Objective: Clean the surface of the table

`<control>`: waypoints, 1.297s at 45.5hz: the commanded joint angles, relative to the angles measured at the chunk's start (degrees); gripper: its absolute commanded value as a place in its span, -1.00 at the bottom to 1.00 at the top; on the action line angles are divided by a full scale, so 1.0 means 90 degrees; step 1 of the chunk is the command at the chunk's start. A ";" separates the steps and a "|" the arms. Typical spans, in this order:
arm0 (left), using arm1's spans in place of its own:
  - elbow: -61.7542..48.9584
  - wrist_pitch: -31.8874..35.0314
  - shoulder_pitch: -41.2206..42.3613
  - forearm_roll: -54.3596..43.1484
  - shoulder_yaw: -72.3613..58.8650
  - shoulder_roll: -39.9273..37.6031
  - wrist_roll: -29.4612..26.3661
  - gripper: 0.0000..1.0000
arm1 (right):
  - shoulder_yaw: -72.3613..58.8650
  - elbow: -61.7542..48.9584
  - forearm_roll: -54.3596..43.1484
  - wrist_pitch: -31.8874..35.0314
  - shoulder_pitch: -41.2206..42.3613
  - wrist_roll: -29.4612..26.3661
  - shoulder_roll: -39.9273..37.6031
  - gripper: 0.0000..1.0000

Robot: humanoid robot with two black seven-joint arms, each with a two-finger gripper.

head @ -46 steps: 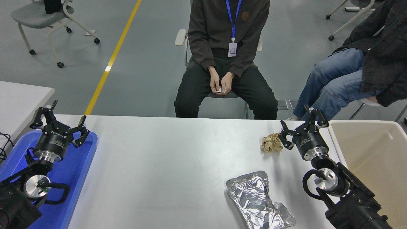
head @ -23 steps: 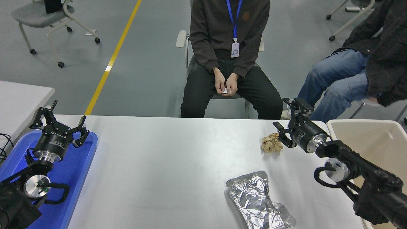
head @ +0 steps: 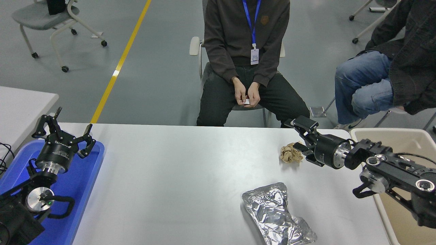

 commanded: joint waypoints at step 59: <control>0.0001 0.0000 0.0000 0.0000 0.0000 0.0000 0.0000 1.00 | -0.3524 0.0854 -0.3414 0.0339 0.1495 -0.1494 0.0673 0.94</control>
